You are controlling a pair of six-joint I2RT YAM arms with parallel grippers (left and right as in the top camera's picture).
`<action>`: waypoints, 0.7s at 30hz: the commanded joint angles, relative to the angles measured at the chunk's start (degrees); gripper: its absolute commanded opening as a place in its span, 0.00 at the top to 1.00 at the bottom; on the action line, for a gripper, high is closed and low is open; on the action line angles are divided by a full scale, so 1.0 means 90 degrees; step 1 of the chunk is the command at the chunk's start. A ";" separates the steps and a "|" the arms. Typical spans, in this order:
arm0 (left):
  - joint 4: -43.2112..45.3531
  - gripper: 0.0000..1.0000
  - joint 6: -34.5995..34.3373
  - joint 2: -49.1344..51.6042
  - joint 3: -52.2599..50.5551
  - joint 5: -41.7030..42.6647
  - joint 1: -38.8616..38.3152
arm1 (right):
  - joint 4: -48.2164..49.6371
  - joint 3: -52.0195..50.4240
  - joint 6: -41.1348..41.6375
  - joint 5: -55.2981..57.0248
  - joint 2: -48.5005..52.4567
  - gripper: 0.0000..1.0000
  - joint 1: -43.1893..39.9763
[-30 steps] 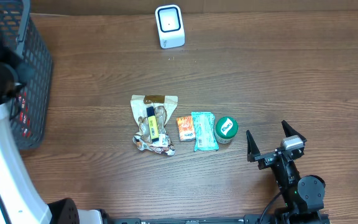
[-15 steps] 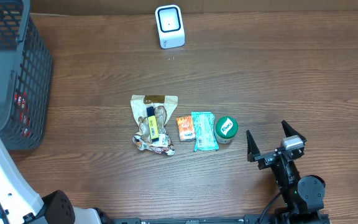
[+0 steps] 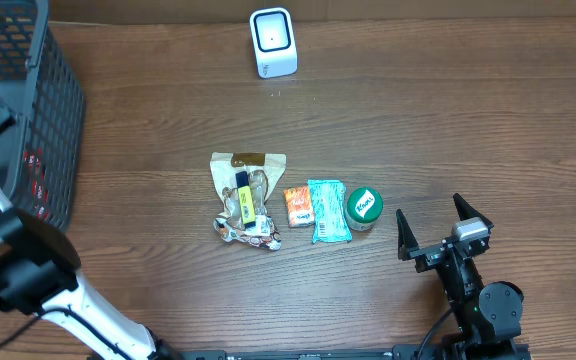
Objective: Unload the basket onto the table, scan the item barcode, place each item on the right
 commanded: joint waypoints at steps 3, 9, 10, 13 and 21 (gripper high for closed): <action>-0.0223 0.27 0.0391 0.0879 0.0002 0.0350 0.0061 | 0.0032 -0.0068 -0.0007 0.0010 -0.0041 0.00 -0.0007; -0.0789 0.30 0.0384 0.2106 -0.0002 0.0330 0.0058 | 0.0032 -0.0068 -0.0007 0.0010 -0.0041 0.00 -0.0007; -0.0821 0.30 0.0384 0.2208 -0.0002 0.0340 0.0061 | 0.0032 -0.0068 -0.0007 0.0010 -0.0041 0.00 -0.0007; -0.0928 0.34 0.0359 0.2599 -0.0010 0.0372 0.0058 | 0.0032 -0.0068 -0.0007 0.0010 -0.0041 0.00 -0.0007; -0.1166 0.96 0.0393 0.2841 0.0151 0.1729 0.0063 | 0.0032 -0.0068 -0.0007 0.0010 -0.0041 0.00 -0.0007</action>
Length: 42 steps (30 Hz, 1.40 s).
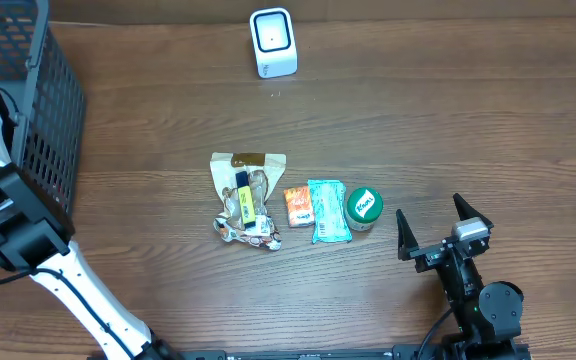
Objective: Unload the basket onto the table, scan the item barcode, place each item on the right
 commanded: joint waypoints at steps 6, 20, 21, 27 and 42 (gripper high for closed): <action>-0.0930 0.96 -0.0568 0.0653 0.1117 0.0707 0.0262 | 0.0029 -0.0068 -0.0002 0.0010 -0.0041 0.00 -0.0007; -0.1649 0.96 -0.0391 0.0631 0.2703 0.1996 0.0835 | 0.0029 -0.0068 -0.0002 0.0010 -0.0041 0.00 -0.0007; -0.1649 0.96 -0.0403 0.0627 0.2703 0.2042 0.0845 | 0.0029 -0.0068 -0.0002 0.0010 -0.0041 0.00 -0.0007; -0.1617 0.93 -0.0512 0.0629 0.2487 0.0869 0.0794 | 0.0029 -0.0068 -0.0002 0.0010 -0.0041 0.00 -0.0007; -0.0495 0.95 -0.0653 0.0629 0.0151 0.0202 0.0163 | 0.0029 -0.0068 -0.0002 0.0010 -0.0041 0.00 -0.0007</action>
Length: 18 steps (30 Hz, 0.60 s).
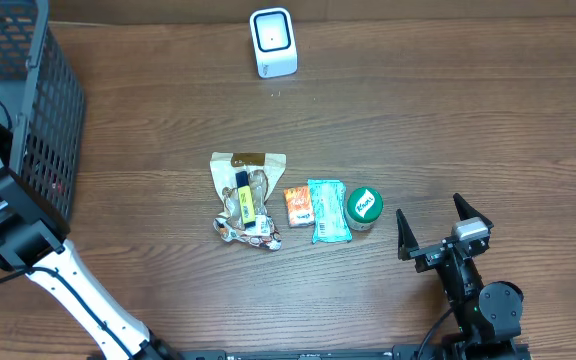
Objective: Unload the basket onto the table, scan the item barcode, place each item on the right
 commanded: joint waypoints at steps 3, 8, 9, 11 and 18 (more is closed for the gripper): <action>0.0168 0.96 -0.0022 0.0214 -0.0311 0.0044 0.0044 | 0.0029 -0.0068 -0.0007 0.0007 -0.0041 0.00 -0.0007; -0.0566 0.96 -0.0019 0.0211 0.1047 0.1059 0.0515 | 0.0029 -0.0068 -0.0007 0.0007 -0.0041 0.00 -0.0007; -0.0648 0.96 0.0347 0.0211 0.1282 0.1564 0.0607 | 0.0029 -0.0068 -0.0007 0.0007 -0.0041 0.00 -0.0007; -0.0760 0.96 0.0811 0.0211 0.1664 0.2589 0.0789 | 0.0029 -0.0068 -0.0007 0.0007 -0.0041 0.00 -0.0007; -0.0928 0.96 0.0731 0.0211 0.1870 0.3228 0.1122 | 0.0029 -0.0068 -0.0007 0.0007 -0.0041 0.00 -0.0007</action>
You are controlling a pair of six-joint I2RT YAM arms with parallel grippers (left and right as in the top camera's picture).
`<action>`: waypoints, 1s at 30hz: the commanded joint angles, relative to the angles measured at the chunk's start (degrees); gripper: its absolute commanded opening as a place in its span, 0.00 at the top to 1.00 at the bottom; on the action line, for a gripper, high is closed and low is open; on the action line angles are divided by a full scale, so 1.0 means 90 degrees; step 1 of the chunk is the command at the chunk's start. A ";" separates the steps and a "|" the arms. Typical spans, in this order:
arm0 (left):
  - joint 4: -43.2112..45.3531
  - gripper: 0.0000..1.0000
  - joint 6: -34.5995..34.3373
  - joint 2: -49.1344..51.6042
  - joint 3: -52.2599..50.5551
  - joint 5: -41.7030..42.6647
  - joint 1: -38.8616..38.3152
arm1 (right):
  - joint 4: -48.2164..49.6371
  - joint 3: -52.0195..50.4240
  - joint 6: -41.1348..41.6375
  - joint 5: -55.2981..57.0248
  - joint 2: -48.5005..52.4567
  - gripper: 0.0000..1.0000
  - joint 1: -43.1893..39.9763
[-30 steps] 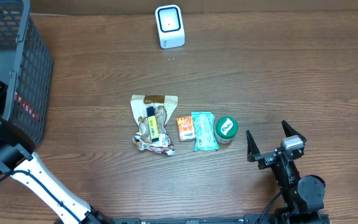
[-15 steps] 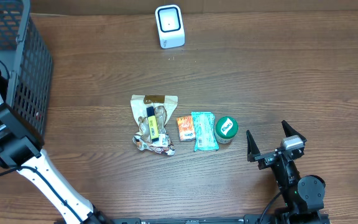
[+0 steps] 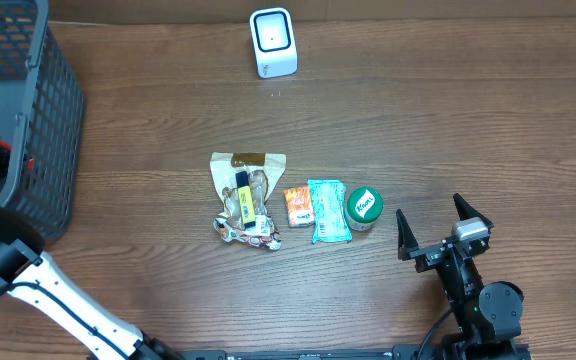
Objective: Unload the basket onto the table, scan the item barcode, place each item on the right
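A white barcode scanner (image 3: 273, 42) stands at the far middle of the table. Mid-table lie a clear snack bag (image 3: 246, 200), an orange packet (image 3: 299, 206), a teal packet (image 3: 328, 210) and a green-lidded jar (image 3: 364, 207). My left gripper is down inside the black mesh basket (image 3: 43, 60) at the left. Its fingers are dark against the mesh, with a small red thing (image 3: 29, 163) right beside them. Whether they hold it cannot be told. My right gripper (image 3: 445, 228) stands open near the front right, with nothing between its fingers, right of the jar.
The basket's tall mesh walls surround the left gripper on the table's left edge. The left arm (image 3: 8, 262) rises from the front left corner. Bare wood lies between the scanner and the row of items.
The left arm has shifted: its white link that leaned over the basket wall is gone from there, and the gripper now shows lower in the basket. The red thing shows further left. The right arm is unmoved.
Throughout, the left arm has been reaching into the basket, changing its pose from moment to moment, with red showing through the mesh at differing spots. The items on the table, the scanner and the open right gripper have stayed where they were.
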 commanded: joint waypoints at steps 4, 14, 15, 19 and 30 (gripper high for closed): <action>-0.0039 0.96 0.0109 -0.0189 0.0274 0.0843 0.0034 | 0.0032 -0.0068 -0.0002 0.0010 -0.0041 0.00 -0.0005; -0.0053 0.96 -0.0413 -0.2035 0.1583 0.1008 -0.0058 | 0.0032 -0.0068 -0.0002 0.0010 -0.0041 0.00 -0.0005; -0.0053 0.96 -0.0415 -0.2322 0.1583 0.1224 -0.0138 | 0.0032 -0.0068 -0.0002 0.0010 -0.0041 0.00 -0.0005; -0.0053 0.96 -0.0500 -0.3461 0.1489 0.1455 -0.0784 | 0.0032 -0.0068 -0.0002 0.0010 -0.0041 0.00 -0.0005; -0.0051 0.81 -0.1241 -0.4612 0.1462 -0.2754 -0.2679 | 0.0032 -0.0068 -0.0002 0.0010 -0.0041 0.00 -0.0005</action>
